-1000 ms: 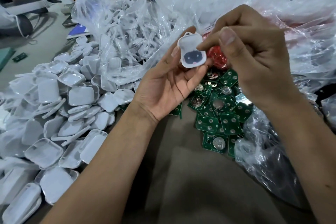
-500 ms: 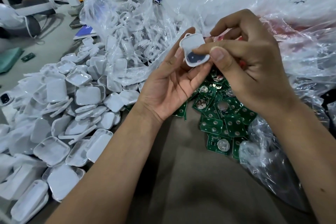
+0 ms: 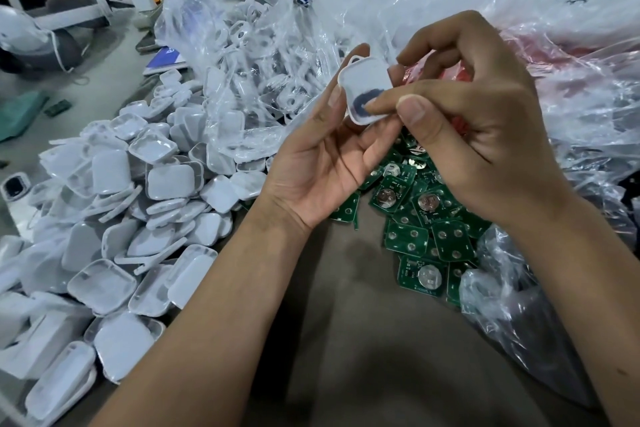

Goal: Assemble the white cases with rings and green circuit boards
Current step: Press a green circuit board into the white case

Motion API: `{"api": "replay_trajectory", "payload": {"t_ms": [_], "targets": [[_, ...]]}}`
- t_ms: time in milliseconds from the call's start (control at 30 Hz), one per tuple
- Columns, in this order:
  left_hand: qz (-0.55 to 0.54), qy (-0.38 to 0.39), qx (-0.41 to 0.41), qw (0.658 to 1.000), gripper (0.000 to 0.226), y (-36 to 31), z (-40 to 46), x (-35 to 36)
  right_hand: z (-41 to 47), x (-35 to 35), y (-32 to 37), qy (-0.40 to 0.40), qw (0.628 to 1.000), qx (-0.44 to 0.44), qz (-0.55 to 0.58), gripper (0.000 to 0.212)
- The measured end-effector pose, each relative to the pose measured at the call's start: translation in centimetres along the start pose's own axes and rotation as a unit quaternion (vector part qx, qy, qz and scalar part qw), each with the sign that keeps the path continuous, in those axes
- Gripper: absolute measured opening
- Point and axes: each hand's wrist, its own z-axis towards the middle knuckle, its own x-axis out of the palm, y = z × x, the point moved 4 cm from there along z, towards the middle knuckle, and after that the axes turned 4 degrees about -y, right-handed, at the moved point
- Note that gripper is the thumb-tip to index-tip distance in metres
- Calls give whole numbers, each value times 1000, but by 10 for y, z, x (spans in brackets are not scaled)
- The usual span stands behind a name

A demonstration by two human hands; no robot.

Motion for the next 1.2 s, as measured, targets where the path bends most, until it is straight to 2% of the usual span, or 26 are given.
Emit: {"api": "replay_trajectory", "payload": {"t_ms": [67, 200, 267, 300, 367, 467, 500, 567, 700, 800, 933, 1000, 1100, 1167, 1200], "targets": [[-1, 8, 0, 1000, 108, 0, 0, 1, 1, 0, -1, -10, 1000, 13, 15, 25], [-14, -4, 17, 1000, 78, -3, 1, 2, 5, -5, -7, -79, 994, 59, 49, 30], [-23, -20, 39, 999, 69, -8, 1, 1, 4, -6, -15, -73, 992, 96, 45, 29], [-37, -24, 51, 998, 57, -11, 1, 2, 2, -4, -20, -40, 992, 113, 35, 27], [-59, -37, 73, 995, 37, -17, -2, 1, -3, 6, -24, 80, 989, 128, 9, 26], [-71, -65, 99, 990, 26, -23, -4, -3, -14, 24, -28, 263, 953, 148, -34, 40], [-70, -74, 106, 989, 26, -24, -4, -4, -17, 27, -30, 301, 940, 151, -50, 44], [-64, -89, 113, 988, 26, -26, -5, -5, -19, 28, -34, 329, 930, 155, -56, 45], [-53, -93, 110, 988, 33, -26, -7, -6, -18, 24, -36, 312, 935, 158, -52, 35], [-34, -95, 110, 989, 34, -25, -8, -7, -19, 21, -39, 279, 939, 197, -32, 31], [35, -88, 95, 991, 40, -22, -7, -6, -12, 10, -44, 150, 958, 242, 45, 27], [92, -79, 89, 989, 40, -20, -6, -7, -11, 5, -50, 88, 949, 281, 108, 29], [186, -72, 90, 976, 36, -19, -7, -8, -11, 4, -54, 30, 911, 346, 221, 25], [210, -79, 98, 970, 34, -20, -7, -11, -13, 4, -54, 37, 902, 351, 247, 26], [212, -87, 103, 968, 35, -22, -7, -12, -13, 4, -51, 64, 912, 335, 229, 25]]}}
